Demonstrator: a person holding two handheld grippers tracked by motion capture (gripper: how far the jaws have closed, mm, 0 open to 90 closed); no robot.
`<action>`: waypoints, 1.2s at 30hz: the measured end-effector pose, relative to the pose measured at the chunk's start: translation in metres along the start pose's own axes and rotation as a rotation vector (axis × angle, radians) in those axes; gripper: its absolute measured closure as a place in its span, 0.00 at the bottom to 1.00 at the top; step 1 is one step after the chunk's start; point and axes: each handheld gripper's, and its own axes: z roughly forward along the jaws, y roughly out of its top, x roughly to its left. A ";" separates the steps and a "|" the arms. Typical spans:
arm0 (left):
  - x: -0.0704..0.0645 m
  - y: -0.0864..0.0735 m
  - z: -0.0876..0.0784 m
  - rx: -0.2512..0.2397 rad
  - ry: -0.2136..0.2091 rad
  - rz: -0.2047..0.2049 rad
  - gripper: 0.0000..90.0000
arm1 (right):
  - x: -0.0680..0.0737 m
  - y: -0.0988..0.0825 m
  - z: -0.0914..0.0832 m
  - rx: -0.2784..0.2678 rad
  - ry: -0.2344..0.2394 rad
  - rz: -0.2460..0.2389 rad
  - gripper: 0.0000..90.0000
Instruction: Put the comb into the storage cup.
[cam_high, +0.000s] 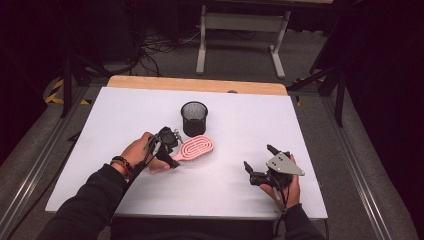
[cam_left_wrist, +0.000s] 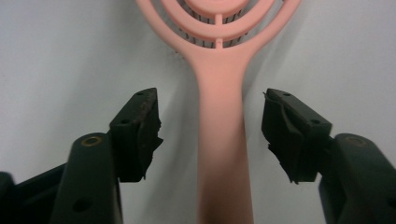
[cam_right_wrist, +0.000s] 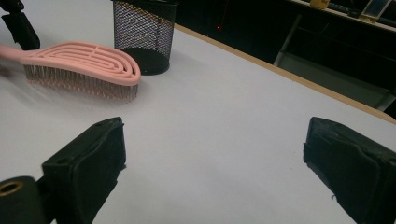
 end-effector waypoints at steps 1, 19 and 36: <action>0.000 0.000 0.000 0.000 -0.003 -0.001 0.47 | 0.000 0.000 0.000 0.001 0.003 0.007 0.07; -0.003 -0.003 0.010 -0.060 0.024 -0.011 0.76 | -0.001 -0.002 0.003 0.016 0.018 0.023 0.09; -0.009 -0.027 0.005 -0.237 0.133 -0.053 0.77 | 0.005 0.000 0.004 0.035 0.026 -0.007 0.11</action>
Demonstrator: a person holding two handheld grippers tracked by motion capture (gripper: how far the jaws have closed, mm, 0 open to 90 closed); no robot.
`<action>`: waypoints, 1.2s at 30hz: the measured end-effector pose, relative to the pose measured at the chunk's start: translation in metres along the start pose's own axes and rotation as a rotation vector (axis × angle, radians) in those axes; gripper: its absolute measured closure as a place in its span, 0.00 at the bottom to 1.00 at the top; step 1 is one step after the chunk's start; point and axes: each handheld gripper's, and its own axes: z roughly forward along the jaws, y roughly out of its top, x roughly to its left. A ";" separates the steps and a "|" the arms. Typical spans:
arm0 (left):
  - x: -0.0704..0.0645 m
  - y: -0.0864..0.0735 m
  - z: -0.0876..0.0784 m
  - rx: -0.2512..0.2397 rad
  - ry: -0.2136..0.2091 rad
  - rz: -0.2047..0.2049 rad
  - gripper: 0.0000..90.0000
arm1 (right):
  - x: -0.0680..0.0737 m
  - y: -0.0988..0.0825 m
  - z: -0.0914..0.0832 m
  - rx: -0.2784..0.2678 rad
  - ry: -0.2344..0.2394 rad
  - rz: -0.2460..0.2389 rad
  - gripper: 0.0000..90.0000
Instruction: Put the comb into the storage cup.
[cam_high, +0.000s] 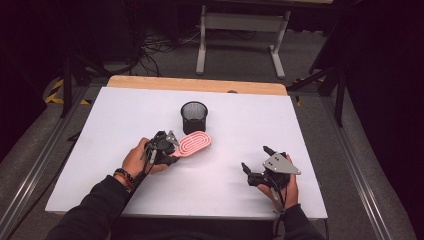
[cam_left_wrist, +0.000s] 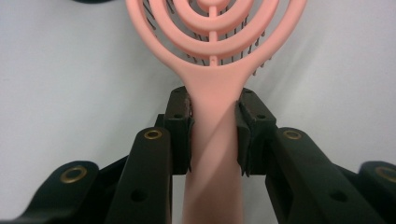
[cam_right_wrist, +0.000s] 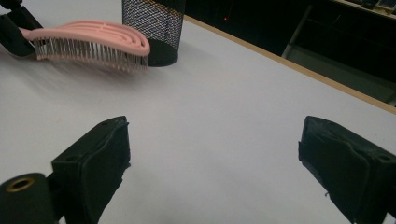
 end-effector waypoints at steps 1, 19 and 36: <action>-0.001 -0.002 -0.002 -0.013 0.015 -0.001 0.77 | 0.000 0.000 0.000 0.001 0.001 -0.001 0.11; -0.009 -0.023 -0.026 -0.260 0.077 0.013 0.77 | 0.000 0.000 0.000 -0.014 -0.008 0.002 0.10; 0.000 -0.033 -0.065 -0.470 0.162 -0.007 0.77 | 0.000 0.003 0.001 -0.032 -0.024 -0.008 0.10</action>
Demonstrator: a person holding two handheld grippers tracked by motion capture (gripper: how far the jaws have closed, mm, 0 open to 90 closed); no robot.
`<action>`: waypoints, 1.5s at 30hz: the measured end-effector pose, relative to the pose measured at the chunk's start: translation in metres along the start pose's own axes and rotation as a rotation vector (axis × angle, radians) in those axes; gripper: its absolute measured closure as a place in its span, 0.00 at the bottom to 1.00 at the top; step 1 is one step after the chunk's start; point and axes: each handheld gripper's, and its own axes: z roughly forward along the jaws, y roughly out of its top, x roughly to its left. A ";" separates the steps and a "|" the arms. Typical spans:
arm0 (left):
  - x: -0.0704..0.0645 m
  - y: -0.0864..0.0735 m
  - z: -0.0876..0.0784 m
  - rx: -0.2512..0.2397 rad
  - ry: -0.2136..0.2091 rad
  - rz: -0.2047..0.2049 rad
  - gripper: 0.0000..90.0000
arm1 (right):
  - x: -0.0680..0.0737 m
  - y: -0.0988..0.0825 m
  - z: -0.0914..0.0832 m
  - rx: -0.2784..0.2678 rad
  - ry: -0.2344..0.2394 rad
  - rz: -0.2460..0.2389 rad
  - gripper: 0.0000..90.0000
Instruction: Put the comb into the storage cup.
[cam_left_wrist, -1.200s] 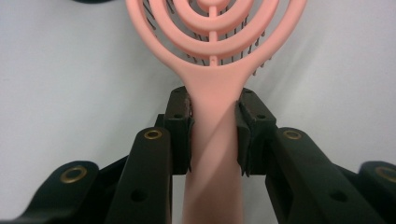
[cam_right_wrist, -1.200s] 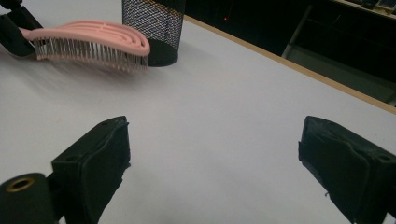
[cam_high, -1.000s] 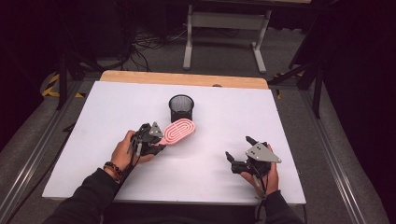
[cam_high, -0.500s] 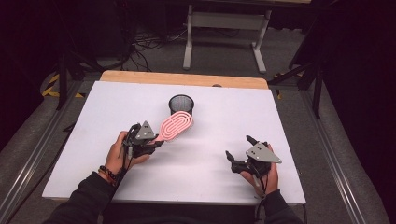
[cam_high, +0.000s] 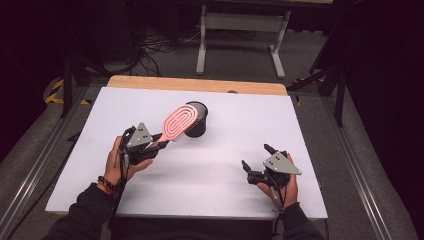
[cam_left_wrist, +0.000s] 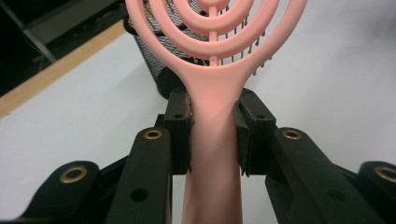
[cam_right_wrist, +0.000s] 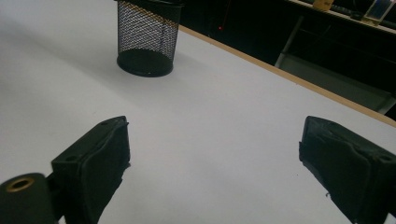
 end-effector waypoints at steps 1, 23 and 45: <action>0.001 0.000 -0.001 -0.008 -0.002 -0.004 0.77 | 0.000 0.000 0.001 0.001 0.001 -0.003 0.10; 0.005 -0.006 -0.014 -0.165 0.014 -0.065 0.77 | 0.002 0.004 -0.003 -0.016 0.002 -0.035 0.11; -0.009 -0.011 -0.004 -0.241 -0.030 -0.077 0.77 | 0.003 0.023 -0.003 -0.061 -0.005 -0.064 0.08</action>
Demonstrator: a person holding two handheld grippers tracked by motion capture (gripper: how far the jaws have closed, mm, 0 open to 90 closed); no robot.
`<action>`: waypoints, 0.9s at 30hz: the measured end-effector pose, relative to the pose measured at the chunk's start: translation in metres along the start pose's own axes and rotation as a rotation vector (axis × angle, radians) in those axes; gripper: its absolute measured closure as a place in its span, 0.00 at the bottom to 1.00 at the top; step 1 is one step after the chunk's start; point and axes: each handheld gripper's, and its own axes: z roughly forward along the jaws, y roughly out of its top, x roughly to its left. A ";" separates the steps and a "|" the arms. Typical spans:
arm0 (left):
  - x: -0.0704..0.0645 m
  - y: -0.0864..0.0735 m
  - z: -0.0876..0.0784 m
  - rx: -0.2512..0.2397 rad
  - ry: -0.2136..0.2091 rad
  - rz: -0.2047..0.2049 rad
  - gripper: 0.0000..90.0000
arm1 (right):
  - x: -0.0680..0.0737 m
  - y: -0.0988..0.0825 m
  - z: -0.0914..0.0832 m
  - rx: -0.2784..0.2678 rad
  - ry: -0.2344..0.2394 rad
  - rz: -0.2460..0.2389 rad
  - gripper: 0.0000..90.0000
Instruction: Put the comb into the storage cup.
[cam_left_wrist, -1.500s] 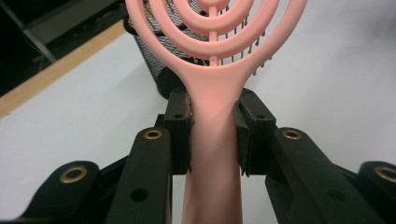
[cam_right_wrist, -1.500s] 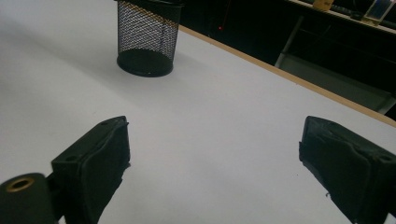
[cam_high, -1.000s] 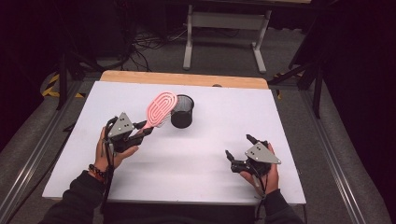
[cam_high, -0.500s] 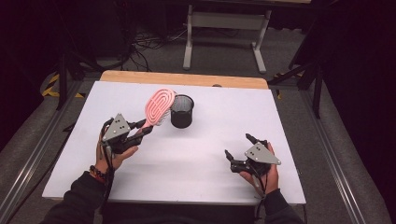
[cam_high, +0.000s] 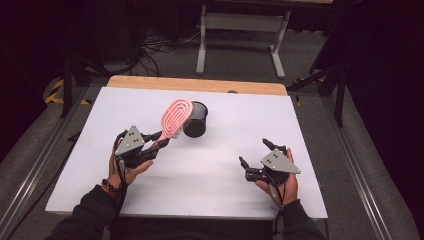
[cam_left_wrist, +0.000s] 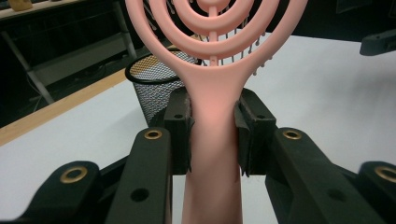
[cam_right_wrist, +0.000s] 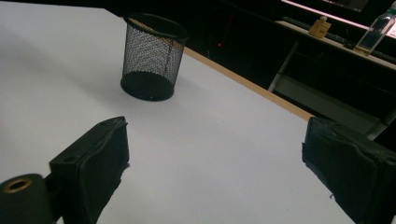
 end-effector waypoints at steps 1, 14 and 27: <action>-0.001 -0.001 0.002 0.002 -0.001 -0.002 0.77 | 0.000 0.002 0.000 -0.006 -0.006 0.000 0.07; -0.014 -0.009 0.013 -0.021 -0.015 -0.015 0.77 | 0.011 0.037 0.008 -0.120 0.013 0.087 0.09; -0.017 -0.012 0.012 -0.059 0.023 -0.030 0.77 | 0.037 0.066 0.028 -0.132 0.110 0.126 0.04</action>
